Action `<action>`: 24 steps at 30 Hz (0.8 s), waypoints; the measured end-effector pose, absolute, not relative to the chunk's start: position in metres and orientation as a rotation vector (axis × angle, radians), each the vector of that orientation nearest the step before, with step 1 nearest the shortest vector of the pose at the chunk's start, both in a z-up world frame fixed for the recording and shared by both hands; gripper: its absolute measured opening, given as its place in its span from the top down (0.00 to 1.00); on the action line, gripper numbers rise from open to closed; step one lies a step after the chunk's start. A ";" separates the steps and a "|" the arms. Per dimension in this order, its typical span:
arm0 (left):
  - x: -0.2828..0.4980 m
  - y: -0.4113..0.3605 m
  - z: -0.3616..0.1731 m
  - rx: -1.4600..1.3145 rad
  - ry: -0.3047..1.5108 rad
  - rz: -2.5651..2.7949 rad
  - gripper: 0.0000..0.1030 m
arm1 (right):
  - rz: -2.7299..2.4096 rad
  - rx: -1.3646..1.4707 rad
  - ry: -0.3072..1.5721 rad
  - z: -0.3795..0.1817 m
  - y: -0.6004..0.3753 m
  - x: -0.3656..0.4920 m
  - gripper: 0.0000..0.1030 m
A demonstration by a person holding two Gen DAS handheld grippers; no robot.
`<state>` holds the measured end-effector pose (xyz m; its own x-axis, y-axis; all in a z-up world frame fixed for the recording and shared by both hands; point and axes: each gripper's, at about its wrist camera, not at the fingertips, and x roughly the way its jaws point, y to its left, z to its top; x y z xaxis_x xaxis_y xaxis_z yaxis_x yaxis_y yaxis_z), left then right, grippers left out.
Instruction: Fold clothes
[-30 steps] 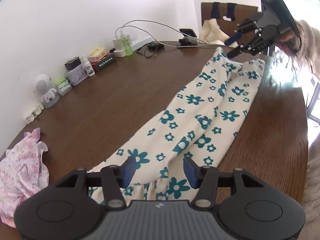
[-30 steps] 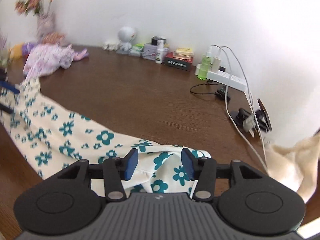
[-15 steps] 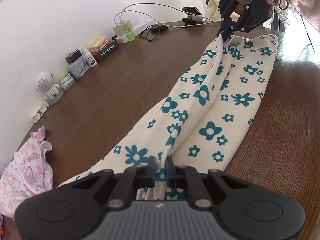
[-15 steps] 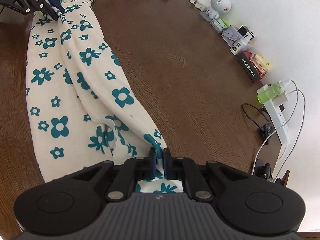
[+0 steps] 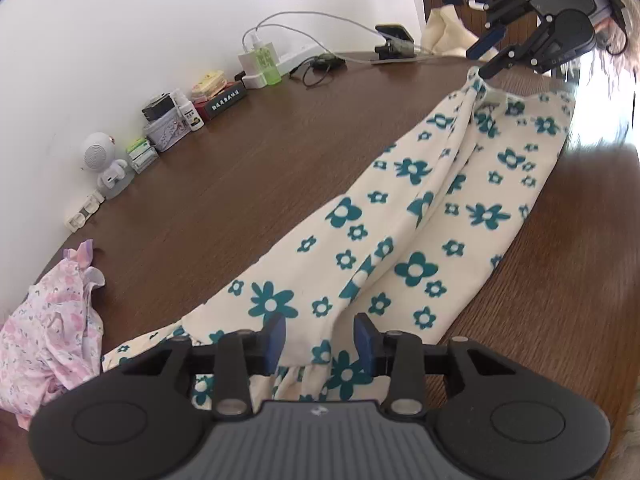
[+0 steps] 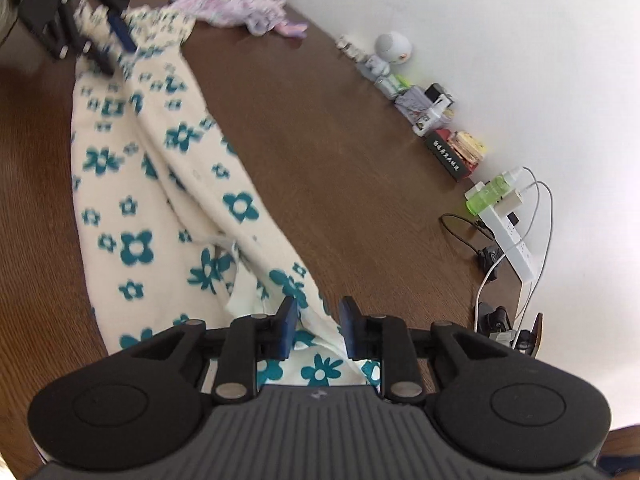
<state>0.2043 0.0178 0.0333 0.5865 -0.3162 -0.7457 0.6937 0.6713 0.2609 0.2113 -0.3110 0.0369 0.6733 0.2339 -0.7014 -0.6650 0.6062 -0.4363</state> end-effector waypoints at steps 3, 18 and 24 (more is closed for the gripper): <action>0.204 0.024 0.051 0.470 0.685 -0.667 0.65 | 0.590 -0.569 0.589 0.062 -0.315 0.210 0.78; 0.230 0.022 0.013 0.426 0.757 -0.611 0.60 | 0.571 -0.280 0.706 -0.005 -0.252 0.219 0.75; 0.230 0.031 0.012 0.389 0.758 -0.604 0.53 | 0.492 -0.188 0.707 -0.007 -0.285 0.207 0.72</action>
<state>0.2300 0.0310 0.0122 0.5712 -0.3655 -0.7349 0.6344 0.7647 0.1128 0.2075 -0.2848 -0.0074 0.6521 0.3687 -0.6624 -0.4930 0.8700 -0.0012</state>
